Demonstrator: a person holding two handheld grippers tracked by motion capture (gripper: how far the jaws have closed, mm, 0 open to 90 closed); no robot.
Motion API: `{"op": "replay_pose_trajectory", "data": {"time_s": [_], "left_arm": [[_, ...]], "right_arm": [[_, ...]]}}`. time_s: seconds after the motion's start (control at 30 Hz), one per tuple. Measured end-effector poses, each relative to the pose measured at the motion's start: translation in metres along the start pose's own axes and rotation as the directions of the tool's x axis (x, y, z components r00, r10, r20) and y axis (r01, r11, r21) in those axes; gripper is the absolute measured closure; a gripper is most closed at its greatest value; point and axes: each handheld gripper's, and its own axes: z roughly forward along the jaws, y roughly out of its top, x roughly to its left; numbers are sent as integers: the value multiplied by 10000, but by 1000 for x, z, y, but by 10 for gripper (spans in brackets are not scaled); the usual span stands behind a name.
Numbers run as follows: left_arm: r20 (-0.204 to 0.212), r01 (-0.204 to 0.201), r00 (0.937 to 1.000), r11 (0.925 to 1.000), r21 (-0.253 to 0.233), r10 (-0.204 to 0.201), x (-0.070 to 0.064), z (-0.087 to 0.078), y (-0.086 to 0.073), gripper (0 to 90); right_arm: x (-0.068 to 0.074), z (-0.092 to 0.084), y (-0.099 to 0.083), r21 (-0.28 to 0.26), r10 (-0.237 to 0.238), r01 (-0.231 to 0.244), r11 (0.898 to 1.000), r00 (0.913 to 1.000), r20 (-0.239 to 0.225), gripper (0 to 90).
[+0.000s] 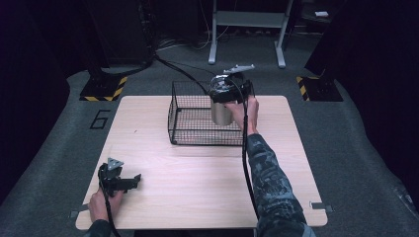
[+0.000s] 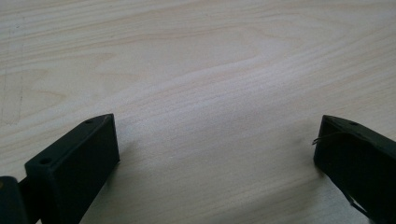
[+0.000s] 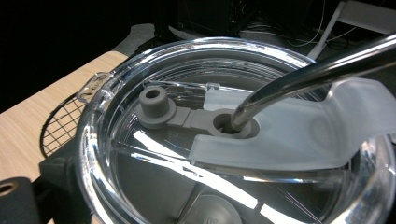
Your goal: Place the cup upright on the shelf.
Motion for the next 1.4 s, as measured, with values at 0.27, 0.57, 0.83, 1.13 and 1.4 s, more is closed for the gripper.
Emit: {"op": "replay_pose_trajectory", "data": {"time_s": [0.27,0.57,0.83,1.13,1.4], "left_arm": [[23,32,10000,10000,5,-32,0,0,0,0],[57,85,9999,10000,41,-86,-1,0,0,0],[40,69,10000,10000,7,-69,0,0,0,0],[28,215,9998,9997,-109,-215,-1,1,0,0],[23,215,9998,9997,-107,-215,-1,1,0,0]], "right_arm": [[0,19,-6,183,217,-218,9996,9997,56,37],[1,41,-17,525,399,-403,9978,9992,92,37],[2,60,-27,802,655,-664,9946,9978,138,37],[5,74,-34,995,709,-724,9924,9973,192,37],[7,82,-39,1056,735,-759,9915,9969,263,37]]}}
